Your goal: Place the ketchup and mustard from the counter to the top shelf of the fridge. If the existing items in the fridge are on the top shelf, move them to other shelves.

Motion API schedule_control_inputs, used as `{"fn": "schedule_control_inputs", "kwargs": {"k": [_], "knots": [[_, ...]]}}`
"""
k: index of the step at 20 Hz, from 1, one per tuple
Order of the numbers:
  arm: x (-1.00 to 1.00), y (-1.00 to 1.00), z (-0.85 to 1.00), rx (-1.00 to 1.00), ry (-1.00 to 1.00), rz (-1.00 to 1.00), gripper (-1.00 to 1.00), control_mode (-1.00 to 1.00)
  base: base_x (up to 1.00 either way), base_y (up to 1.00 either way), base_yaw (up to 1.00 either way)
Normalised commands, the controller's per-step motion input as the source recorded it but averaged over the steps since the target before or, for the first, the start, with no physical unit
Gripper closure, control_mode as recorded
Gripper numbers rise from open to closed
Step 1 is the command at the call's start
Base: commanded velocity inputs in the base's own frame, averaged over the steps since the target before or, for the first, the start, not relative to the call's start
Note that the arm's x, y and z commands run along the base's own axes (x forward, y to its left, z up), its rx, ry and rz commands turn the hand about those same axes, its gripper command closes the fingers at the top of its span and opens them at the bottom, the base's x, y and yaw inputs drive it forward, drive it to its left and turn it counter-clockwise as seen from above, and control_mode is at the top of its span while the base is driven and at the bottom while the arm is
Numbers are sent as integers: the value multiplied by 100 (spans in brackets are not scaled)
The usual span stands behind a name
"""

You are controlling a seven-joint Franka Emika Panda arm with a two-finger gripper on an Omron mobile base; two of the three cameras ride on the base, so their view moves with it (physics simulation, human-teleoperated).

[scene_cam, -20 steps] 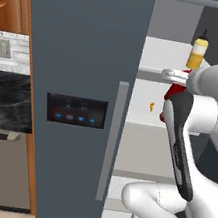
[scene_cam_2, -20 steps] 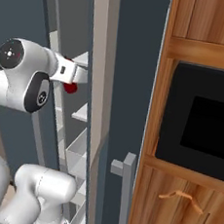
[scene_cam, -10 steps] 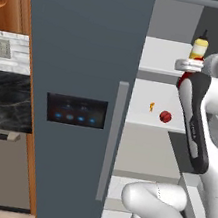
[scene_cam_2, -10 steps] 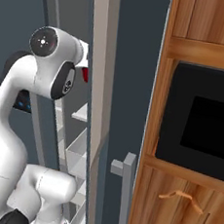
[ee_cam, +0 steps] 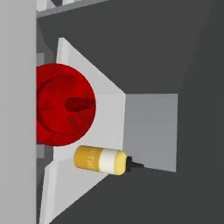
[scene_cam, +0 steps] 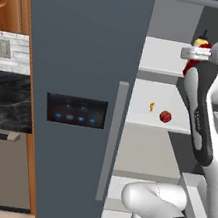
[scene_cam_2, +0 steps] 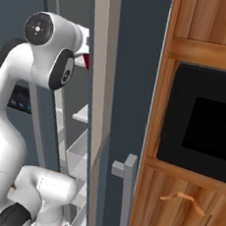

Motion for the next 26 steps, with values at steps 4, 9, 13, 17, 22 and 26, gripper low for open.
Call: {"fn": "schedule_control_inputs", "kwargs": {"k": [4,9,13,17,22,26], "knots": [[43,0,-15,-1,-3,0,100,-100,0,0,0],[52,0,-7,0,5,0,100,-100,0,0,0],[69,0,0,0,10,-1,100,-100,0,0,0],[66,0,0,0,7,-1,100,-100,0,0,0],[51,0,-7,0,1,0,100,-100,0,0,0],[57,-4,-41,-2,0,0,100,-100,0,0,0]]}}
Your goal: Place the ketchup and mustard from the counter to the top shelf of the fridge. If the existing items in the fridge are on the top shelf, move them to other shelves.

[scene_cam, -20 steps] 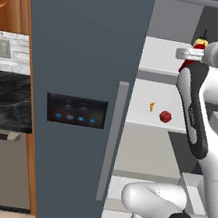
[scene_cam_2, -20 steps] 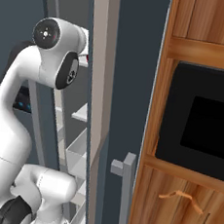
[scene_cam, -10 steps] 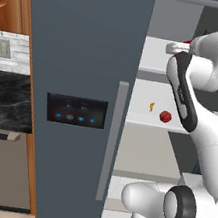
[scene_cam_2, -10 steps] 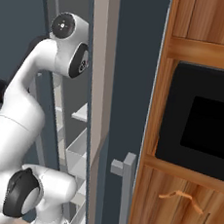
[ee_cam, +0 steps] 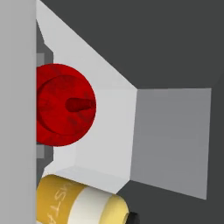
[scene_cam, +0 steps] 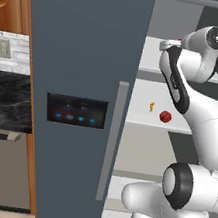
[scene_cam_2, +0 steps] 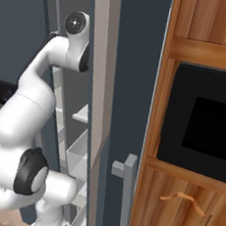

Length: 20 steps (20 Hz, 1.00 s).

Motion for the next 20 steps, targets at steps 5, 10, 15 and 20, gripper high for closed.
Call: {"fn": "schedule_control_inputs", "kwargs": {"k": [5,10,15,20], "knots": [[43,-13,-47,-2,0,0,100,-100,0,0,0],[58,-18,-13,0,0,0,100,-100,0,0,0],[57,-14,-16,0,1,0,100,-100,0,0,0],[33,-2,-28,-1,0,0,100,-100,0,0,0]]}}
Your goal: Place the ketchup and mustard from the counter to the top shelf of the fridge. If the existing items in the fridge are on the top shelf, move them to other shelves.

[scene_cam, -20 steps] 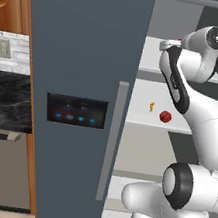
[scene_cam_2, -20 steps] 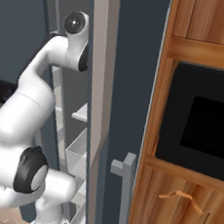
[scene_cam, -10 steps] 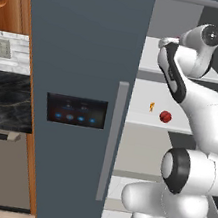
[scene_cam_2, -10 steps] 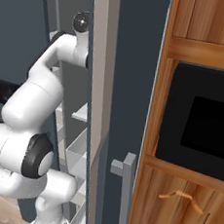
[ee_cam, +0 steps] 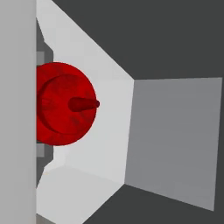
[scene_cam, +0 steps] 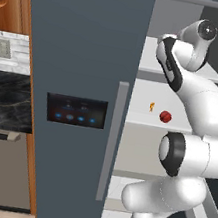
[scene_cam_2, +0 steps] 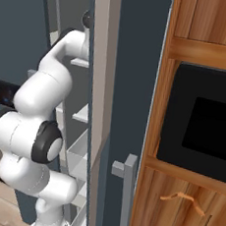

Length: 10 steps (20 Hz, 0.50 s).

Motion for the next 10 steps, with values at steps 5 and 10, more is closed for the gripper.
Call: {"fn": "schedule_control_inputs", "kwargs": {"k": [5,10], "knots": [[12,0,-9,0,-2,0,-100,-100,0,0,0],[0,0,0,0,0,0,-100,-100,0,0,0]]}}
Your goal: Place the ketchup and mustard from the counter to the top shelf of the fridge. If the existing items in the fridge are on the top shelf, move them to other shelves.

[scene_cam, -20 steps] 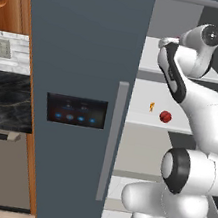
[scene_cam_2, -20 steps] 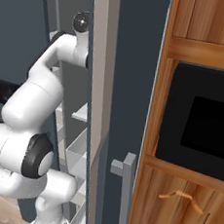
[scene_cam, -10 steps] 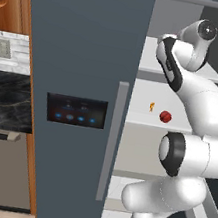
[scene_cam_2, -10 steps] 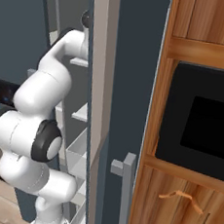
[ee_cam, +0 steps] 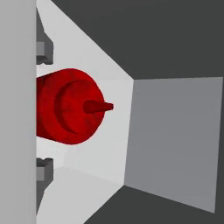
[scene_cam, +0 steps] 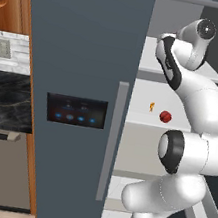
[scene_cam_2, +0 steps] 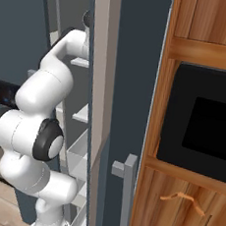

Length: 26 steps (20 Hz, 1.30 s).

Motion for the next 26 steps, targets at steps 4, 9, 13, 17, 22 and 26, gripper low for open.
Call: {"fn": "schedule_control_inputs", "kwargs": {"k": [4,9,13,17,22,26], "knots": [[0,0,0,0,0,0,-100,-100,0,0,0],[0,0,0,0,0,0,-100,-100,0,0,0],[0,0,0,0,0,0,-100,-100,0,0,0],[-63,0,0,0,0,0,-100,-100,0,0,0],[-100,0,0,0,-3,0,-100,-100,0,0,0],[-100,13,0,0,-2,0,-100,-100,0,0,0]]}}
